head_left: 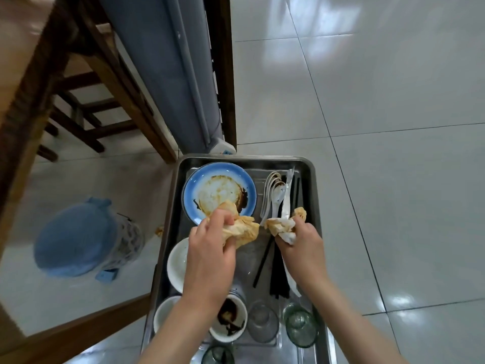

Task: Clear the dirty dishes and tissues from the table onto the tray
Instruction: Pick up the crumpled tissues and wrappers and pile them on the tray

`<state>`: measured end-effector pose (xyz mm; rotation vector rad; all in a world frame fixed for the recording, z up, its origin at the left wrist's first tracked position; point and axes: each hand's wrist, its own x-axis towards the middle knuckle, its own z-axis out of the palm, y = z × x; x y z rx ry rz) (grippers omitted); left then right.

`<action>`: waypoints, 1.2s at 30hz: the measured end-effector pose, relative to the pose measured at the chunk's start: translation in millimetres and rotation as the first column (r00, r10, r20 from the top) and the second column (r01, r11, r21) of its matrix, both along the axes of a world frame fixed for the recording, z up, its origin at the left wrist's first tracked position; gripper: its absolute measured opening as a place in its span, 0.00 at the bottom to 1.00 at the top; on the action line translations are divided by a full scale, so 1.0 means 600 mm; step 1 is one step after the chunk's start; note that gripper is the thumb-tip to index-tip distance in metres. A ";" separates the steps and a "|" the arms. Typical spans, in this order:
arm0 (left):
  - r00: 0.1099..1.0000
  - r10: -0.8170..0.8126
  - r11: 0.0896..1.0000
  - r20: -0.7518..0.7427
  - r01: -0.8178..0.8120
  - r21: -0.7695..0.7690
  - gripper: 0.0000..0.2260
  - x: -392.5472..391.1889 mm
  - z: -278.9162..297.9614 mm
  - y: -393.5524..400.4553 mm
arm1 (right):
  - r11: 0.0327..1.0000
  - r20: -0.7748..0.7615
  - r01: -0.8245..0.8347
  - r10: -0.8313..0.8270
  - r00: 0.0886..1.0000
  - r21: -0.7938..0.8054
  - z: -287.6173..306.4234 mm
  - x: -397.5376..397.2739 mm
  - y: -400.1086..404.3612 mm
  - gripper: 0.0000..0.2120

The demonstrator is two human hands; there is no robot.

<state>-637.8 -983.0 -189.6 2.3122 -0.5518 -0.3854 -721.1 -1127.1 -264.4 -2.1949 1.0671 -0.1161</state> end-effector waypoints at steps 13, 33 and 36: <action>1.000 -0.014 1.000 -0.007 0.014 0.002 0.16 -0.019 -0.003 -0.006 | 0.993 -0.003 0.063 -0.064 0.998 0.101 -0.001 -0.017 0.011 0.35; 0.996 -0.091 0.995 0.011 0.091 0.045 0.13 -0.033 -0.013 -0.024 | 0.999 0.065 -0.010 0.013 0.998 -0.041 0.051 -0.021 -0.025 0.25; 0.983 -0.179 0.980 0.034 0.175 0.095 0.10 -0.036 -0.022 -0.036 | 0.997 0.076 -0.041 0.046 0.996 -0.068 0.067 -0.014 -0.039 0.25</action>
